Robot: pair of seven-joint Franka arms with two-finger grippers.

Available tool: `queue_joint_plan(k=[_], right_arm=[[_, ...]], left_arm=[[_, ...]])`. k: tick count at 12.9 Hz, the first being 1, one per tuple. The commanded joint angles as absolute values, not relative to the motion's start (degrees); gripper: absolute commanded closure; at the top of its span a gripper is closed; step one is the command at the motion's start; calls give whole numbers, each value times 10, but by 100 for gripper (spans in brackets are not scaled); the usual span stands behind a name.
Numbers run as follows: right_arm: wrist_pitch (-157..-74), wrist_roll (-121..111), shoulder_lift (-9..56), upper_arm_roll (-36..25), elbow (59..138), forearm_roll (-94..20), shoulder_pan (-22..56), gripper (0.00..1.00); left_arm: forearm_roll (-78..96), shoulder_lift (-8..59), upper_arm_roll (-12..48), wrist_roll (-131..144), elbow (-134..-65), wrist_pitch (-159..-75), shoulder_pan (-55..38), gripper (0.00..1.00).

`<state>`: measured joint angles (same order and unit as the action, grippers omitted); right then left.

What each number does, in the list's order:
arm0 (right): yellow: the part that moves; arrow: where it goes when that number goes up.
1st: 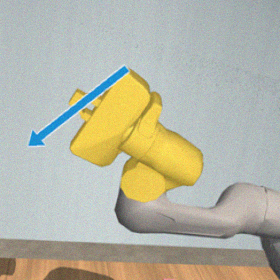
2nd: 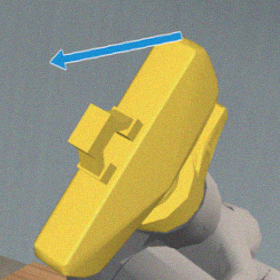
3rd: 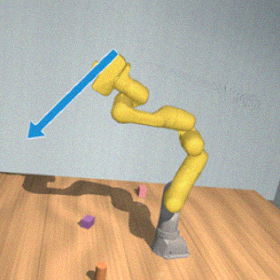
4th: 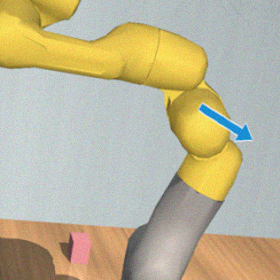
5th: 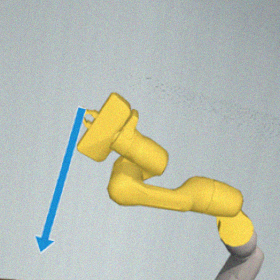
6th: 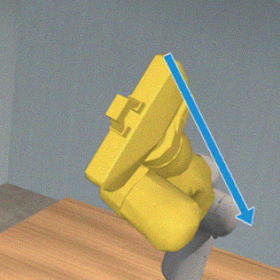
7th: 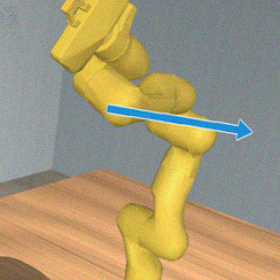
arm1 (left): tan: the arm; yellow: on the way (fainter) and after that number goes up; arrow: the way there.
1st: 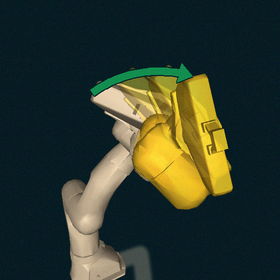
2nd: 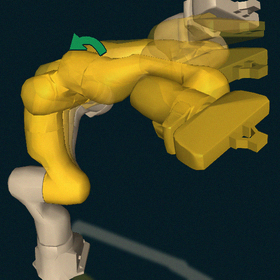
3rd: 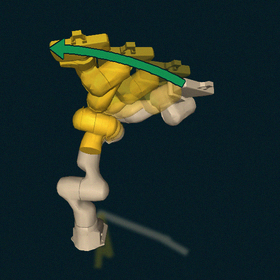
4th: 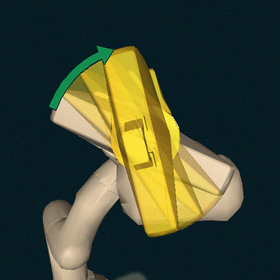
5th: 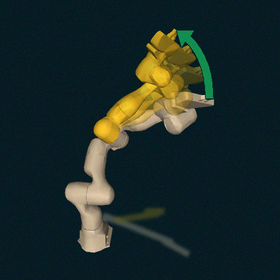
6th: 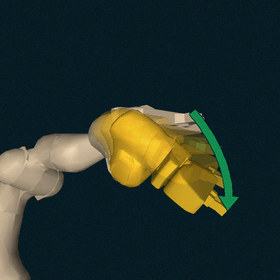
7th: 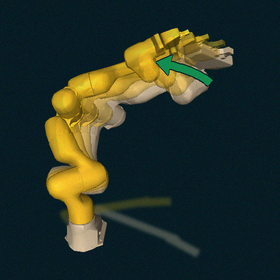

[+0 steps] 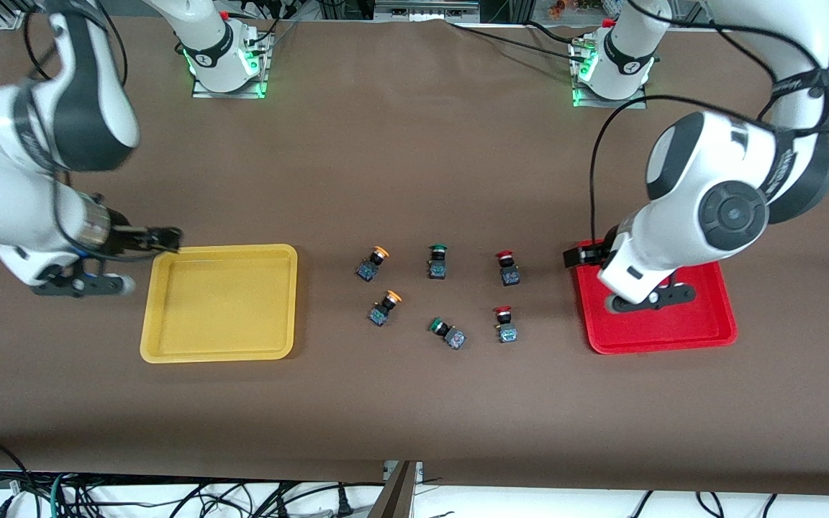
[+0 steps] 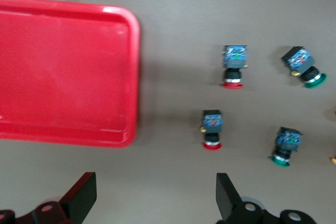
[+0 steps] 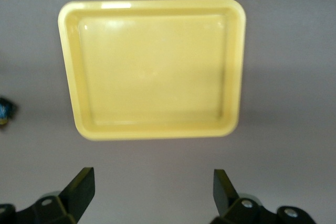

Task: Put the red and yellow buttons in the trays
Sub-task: 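Reach the right gripper to orange button while the left gripper reaches red button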

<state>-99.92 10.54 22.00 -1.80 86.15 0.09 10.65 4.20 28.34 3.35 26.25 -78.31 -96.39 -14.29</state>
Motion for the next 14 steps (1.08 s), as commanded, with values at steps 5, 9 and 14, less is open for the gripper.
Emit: queue_joint_plan(k=[5,9,14], right_arm=[[-1160,392,338,-19,857,-29,227,0],[-1255,549,392,-19,856,-29,292,0],[-1318,663,439,-20,856,-23,352,0]], left_arm=[[52,396,27,279,-741,-1113,-194,0],[52,439,27,276,-742,-1149,-201,0],[53,492,27,280,-743,-1244,-213,0]])
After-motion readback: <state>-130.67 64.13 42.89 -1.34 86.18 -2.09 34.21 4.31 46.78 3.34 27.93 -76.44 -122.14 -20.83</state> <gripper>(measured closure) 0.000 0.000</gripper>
